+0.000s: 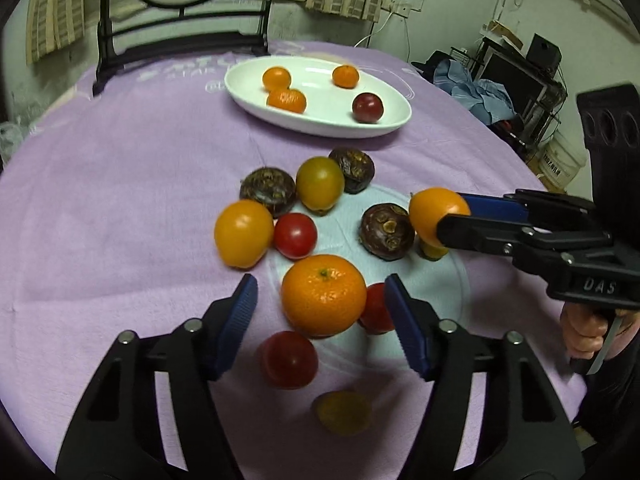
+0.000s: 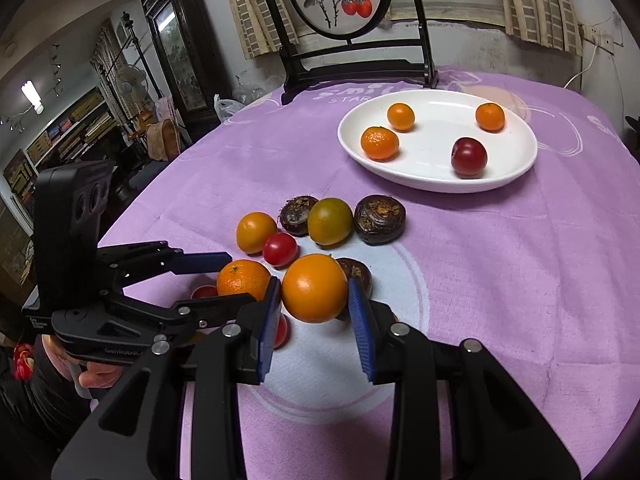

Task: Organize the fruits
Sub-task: 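Grasp an orange with the right tool while the left tool grasps a tangerine, then place the orange on the plate with the right tool while the left tool places the tangerine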

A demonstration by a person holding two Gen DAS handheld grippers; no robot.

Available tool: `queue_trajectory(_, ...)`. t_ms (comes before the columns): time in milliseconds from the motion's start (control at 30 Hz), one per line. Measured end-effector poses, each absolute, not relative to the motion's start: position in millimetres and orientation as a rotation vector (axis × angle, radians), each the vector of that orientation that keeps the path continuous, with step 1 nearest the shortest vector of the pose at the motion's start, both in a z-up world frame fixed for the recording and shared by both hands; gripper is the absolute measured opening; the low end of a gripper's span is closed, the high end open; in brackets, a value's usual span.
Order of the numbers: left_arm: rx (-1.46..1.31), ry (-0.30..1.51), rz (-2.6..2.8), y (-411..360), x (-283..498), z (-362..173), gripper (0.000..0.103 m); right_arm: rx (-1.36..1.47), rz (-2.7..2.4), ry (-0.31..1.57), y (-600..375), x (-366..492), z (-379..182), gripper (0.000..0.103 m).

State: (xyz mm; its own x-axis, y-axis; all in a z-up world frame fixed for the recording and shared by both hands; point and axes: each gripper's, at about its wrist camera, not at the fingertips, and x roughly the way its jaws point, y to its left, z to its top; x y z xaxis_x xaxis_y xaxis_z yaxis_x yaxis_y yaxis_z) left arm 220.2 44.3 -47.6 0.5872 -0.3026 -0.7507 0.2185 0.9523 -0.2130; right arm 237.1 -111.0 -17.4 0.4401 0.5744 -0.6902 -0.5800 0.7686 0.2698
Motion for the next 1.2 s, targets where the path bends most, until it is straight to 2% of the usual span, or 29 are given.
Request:
queue_trajectory(167, -0.151, 0.923, -0.333, 46, 227, -53, 0.058, -0.003, 0.712, 0.851, -112, 237, -16, 0.035)
queue_trajectory(400, -0.177, 0.924, -0.346, 47, 227, -55, 0.053, 0.004, 0.703, 0.851, -114, 239, -17, 0.035)
queue_trajectory(467, -0.174, 0.923, -0.336, 48, 227, -55, 0.047, 0.005, 0.706, 0.85, -114, 239, -17, 0.035)
queue_trajectory(833, -0.197, 0.884, -0.341, 52, 222, -46, 0.046, 0.03, 0.714, 0.823, -119, 242, -13, 0.035)
queue_trajectory(1033, -0.213, 0.758, -0.34, 54, 221, -17, 0.046, 0.045, 0.641, 0.693, -127, 254, -1, 0.035)
queue_trajectory(1200, -0.179, 0.711, -0.33, 36, 261, 13, 0.046, 0.173, 0.496, 0.613, -151, 300, 2, 0.035)
